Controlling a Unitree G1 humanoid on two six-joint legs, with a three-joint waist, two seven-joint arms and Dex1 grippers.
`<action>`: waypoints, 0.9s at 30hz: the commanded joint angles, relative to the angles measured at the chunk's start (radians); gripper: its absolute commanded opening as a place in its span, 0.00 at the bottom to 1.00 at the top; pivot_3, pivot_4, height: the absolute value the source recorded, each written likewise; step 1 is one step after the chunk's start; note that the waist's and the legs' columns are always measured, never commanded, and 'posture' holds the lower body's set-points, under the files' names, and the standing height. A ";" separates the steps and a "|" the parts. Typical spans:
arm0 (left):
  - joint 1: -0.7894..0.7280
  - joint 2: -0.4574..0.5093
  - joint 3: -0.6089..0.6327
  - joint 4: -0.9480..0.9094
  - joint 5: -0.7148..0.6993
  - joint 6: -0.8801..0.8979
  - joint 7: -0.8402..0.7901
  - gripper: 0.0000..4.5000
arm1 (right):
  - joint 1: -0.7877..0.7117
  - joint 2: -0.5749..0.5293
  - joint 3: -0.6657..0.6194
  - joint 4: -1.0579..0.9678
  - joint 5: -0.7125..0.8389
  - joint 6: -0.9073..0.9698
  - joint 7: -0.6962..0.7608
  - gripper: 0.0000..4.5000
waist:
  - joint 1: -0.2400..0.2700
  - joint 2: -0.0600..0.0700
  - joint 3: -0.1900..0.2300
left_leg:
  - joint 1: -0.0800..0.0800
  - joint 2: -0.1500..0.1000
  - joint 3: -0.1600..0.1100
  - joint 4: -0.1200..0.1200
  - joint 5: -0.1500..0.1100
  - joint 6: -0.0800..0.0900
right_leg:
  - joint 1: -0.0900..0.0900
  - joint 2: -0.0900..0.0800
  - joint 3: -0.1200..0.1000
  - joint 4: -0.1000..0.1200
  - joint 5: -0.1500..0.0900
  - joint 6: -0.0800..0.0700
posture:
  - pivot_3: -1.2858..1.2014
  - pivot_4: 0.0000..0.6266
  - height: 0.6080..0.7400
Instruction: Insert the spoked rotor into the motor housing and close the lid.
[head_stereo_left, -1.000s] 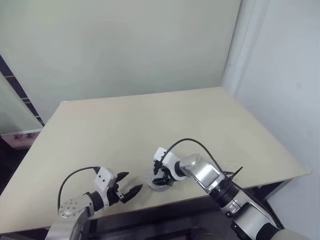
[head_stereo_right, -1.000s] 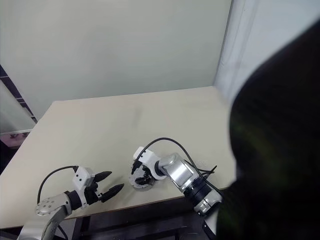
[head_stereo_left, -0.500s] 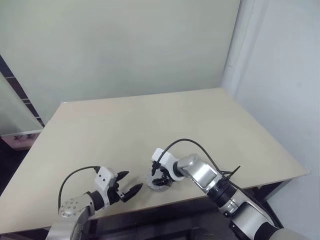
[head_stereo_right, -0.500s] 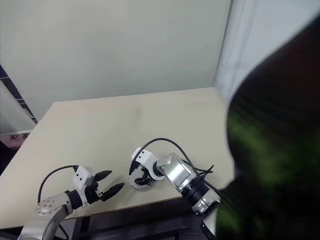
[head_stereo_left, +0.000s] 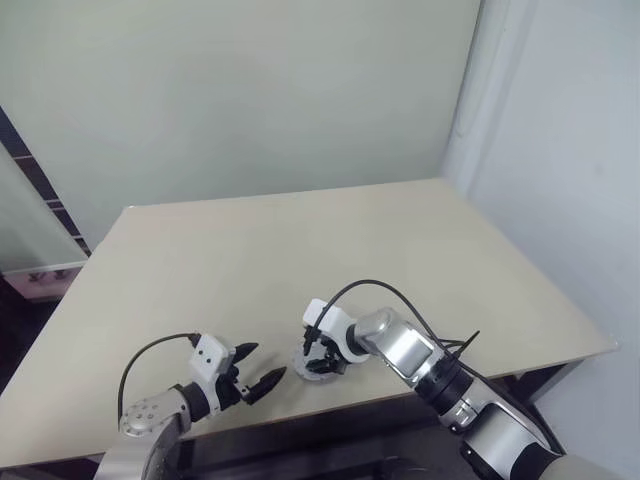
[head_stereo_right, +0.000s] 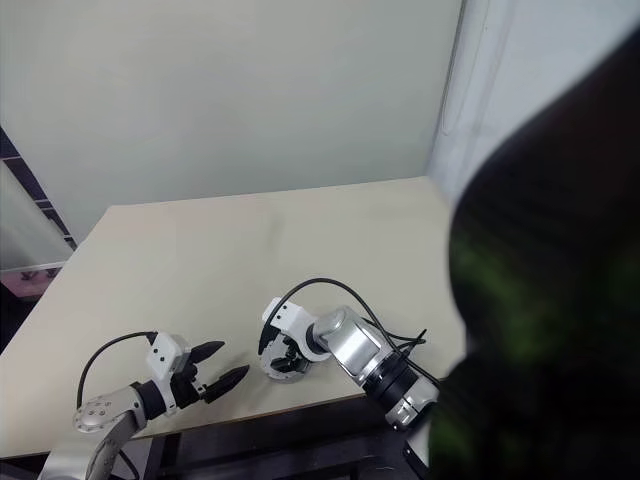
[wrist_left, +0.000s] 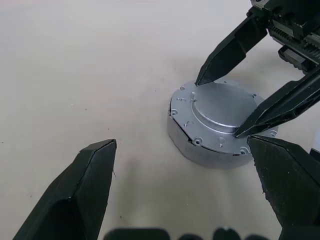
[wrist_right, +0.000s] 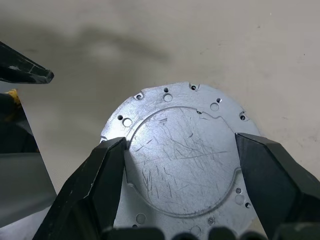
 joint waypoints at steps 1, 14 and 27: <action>-0.009 0.015 0.014 -0.032 -0.016 0.015 -0.001 1.00 | 0.019 0.001 0.006 0.053 -0.001 0.027 -0.005 0.72 | 0.000 0.000 0.000 | 0.000 0.000 0.000 0.000 0.000 0.000 | 0.000 0.000 0.000 0.000 0.000 0.000 | 0.52 0.00 1.00; 0.007 0.037 -0.032 -0.023 0.025 0.056 -0.003 1.00 | 0.014 0.037 -0.036 0.091 0.007 0.057 -0.040 0.72 | -0.002 0.001 0.001 | 0.000 0.001 -0.001 0.000 0.000 0.000 | 0.000 0.000 -0.002 0.000 0.000 0.000 | 0.52 0.00 1.00; -0.001 0.034 -0.047 -0.013 0.031 0.017 -0.022 1.00 | 0.021 0.010 0.013 0.075 -0.009 0.056 -0.035 0.72 | -0.002 0.001 0.001 | 0.000 0.002 0.000 0.000 0.000 0.000 | -0.001 0.000 -0.002 0.000 0.000 0.000 | 0.52 0.00 1.00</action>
